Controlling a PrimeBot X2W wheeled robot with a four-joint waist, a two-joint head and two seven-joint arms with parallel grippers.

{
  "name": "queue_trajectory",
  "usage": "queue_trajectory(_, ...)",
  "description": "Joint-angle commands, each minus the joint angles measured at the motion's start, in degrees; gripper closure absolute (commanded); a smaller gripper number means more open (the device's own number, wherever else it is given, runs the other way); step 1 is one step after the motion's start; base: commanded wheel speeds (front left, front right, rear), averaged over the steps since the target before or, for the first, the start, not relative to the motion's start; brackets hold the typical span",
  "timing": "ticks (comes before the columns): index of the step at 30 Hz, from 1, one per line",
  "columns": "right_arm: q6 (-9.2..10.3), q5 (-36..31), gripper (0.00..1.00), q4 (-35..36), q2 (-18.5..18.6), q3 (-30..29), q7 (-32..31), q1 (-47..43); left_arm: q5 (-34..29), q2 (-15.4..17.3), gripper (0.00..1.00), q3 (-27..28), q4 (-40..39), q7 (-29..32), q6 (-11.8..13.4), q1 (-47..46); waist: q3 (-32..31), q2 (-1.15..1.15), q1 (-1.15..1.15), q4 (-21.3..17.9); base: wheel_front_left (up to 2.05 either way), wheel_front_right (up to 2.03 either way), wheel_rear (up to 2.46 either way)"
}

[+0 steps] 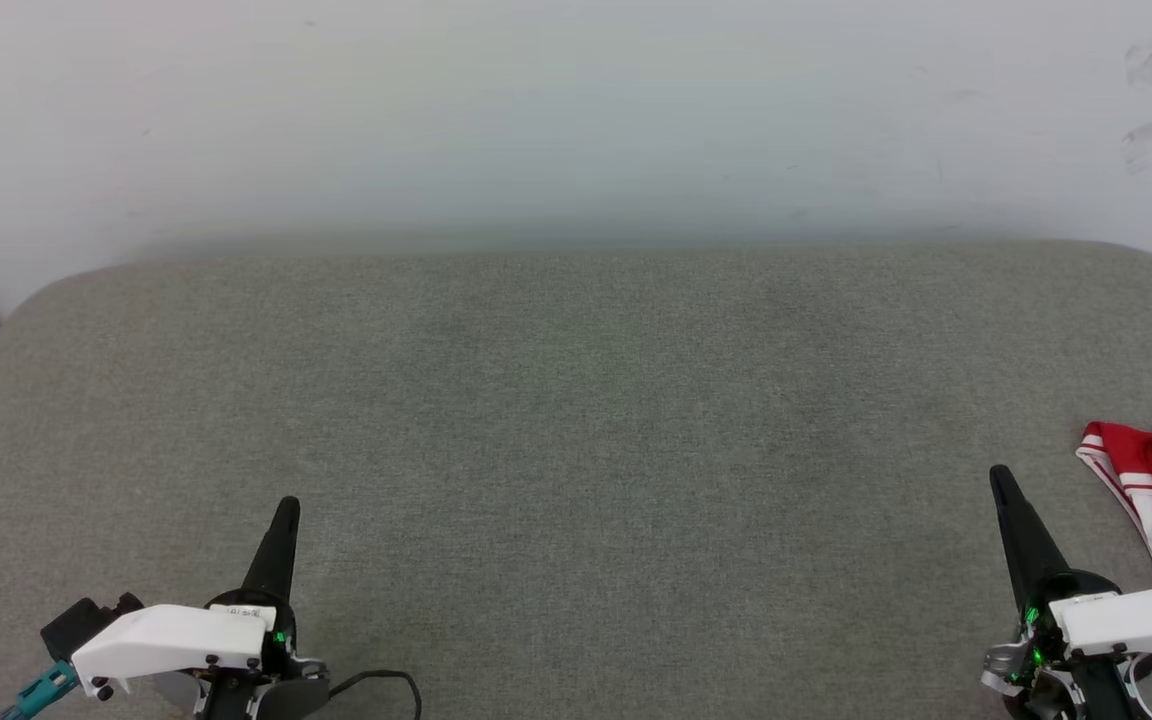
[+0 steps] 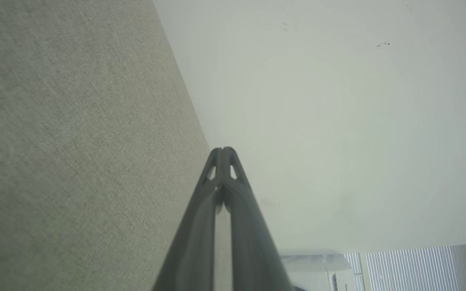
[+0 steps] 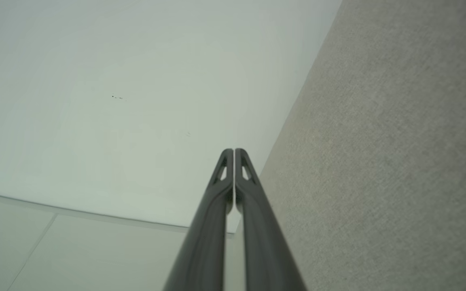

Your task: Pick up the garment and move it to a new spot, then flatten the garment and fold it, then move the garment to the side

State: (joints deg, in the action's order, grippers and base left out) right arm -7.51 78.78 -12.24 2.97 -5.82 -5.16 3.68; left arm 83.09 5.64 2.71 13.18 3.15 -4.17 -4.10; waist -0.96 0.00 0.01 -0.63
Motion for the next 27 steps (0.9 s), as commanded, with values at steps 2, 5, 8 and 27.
queue_trajectory(2, 0.02, 1.77, 1.00, -0.08, -0.11, -0.15, -0.38, 1.49, 1.27, -0.24, 1.00, 0.74, -0.02, 0.47, -0.72, -1.33, 0.09, 0.00, 0.00, 0.05, 0.00, 0.00, 0.00)
queue_trajectory(5, 0.02, 3.28, 1.00, -0.33, -0.12, -0.24, -0.48, 1.53, 2.25, -0.55, 1.00, 1.09, 0.09, 0.86, -1.15, -1.42, 0.20, 0.00, 0.00, 0.11, 0.00, 0.00, 0.00)
queue_trajectory(8, 0.03, 4.66, 1.00, -0.50, -0.12, -0.30, -0.58, 1.79, 3.26, -0.86, 1.00, 1.43, 0.22, 1.17, -1.46, -1.50, 0.32, 0.00, 0.00, 0.18, 0.00, 0.00, 0.00)
queue_trajectory(27, 0.03, 13.33, 1.00, -1.87, -0.16, -0.76, -1.43, 2.91, 9.30, -2.69, 1.00, 3.81, 0.92, 3.36, -3.46, -2.35, 1.08, 0.00, -0.01, 0.60, 0.00, 0.00, 0.00)
